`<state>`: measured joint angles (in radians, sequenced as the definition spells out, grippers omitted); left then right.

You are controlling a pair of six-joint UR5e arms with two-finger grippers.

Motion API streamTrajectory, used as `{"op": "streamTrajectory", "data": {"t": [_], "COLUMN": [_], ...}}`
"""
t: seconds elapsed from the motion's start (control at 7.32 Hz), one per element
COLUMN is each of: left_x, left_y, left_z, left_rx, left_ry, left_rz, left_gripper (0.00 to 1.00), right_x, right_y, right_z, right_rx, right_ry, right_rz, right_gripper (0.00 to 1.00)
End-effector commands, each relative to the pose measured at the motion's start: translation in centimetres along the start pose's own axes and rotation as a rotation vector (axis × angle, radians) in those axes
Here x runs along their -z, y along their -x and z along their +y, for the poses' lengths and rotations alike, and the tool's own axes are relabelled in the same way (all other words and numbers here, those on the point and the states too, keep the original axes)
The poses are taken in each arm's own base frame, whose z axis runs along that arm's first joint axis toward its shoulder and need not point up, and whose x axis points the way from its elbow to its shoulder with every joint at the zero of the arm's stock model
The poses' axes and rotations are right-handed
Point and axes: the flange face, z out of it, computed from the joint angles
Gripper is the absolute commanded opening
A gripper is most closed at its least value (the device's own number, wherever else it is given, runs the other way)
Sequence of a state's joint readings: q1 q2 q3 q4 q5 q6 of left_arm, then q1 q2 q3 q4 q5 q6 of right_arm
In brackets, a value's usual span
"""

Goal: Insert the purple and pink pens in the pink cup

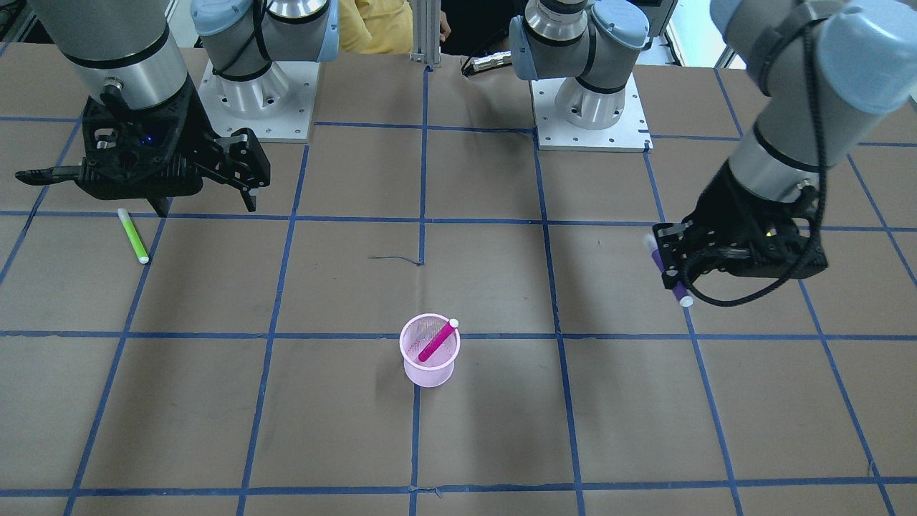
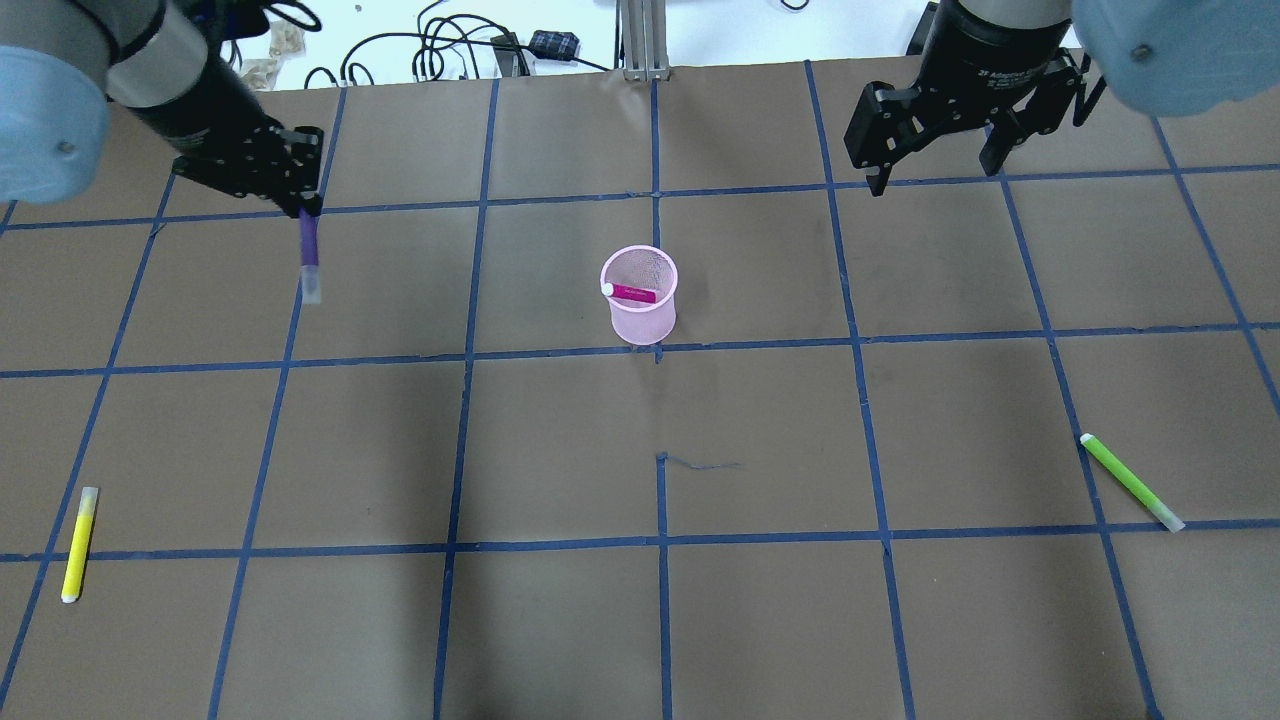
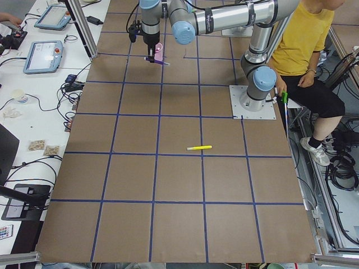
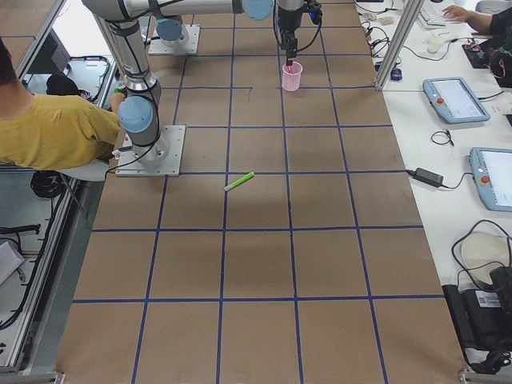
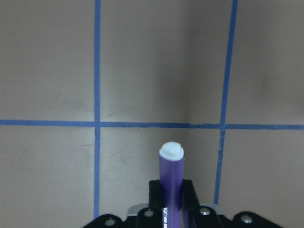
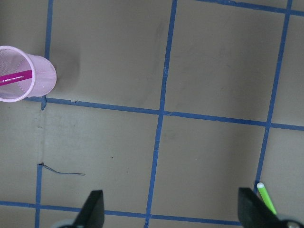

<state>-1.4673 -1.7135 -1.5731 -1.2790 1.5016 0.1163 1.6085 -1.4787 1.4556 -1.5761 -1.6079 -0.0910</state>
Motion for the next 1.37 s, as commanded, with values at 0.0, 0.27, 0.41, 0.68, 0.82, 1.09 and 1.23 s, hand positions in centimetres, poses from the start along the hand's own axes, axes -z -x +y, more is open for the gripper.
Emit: {"op": "streamTrajectory", "data": {"t": [0.0, 0.27, 0.41, 0.68, 0.82, 1.09, 1.23], "left_x": [-0.1, -3.1, -5.0, -7.5, -9.1, -12.5, -14.2], "left_y": [-7.9, -15.6, -16.3, -19.7, -20.5, -21.0, -21.6], "left_z": [-0.4, 1.3, 1.8, 3.4, 3.5, 2.8, 2.8], "left_rx": [-0.008, 0.014, 0.040, 0.090, 0.077, 0.121, 0.107], "left_ry": [-0.193, -0.352, -0.417, -0.437, -0.477, -0.490, -0.488], "left_rz": [0.048, 0.161, 0.190, 0.238, 0.255, 0.275, 0.276], "left_gripper": [0.00, 0.00, 0.00, 0.00, 0.00, 0.00, 0.00], "right_x": [-0.1, -0.1, -0.1, -0.2, -0.1, -0.1, -0.1], "right_y": [0.0, 0.0, 0.0, 0.0, -0.1, -0.1, -0.1], "right_z": [0.0, -0.1, -0.1, -0.1, -0.2, -0.2, -0.2], "right_rx": [0.002, -0.003, 0.000, 0.003, 0.003, 0.004, 0.004], "right_ry": [0.002, 0.001, -0.004, -0.002, -0.005, -0.007, -0.007], "right_rz": [0.001, 0.000, 0.000, 0.000, 0.002, 0.002, 0.002], "right_gripper": [1.00, 1.00, 1.00, 1.00, 1.00, 1.00, 1.00]}}
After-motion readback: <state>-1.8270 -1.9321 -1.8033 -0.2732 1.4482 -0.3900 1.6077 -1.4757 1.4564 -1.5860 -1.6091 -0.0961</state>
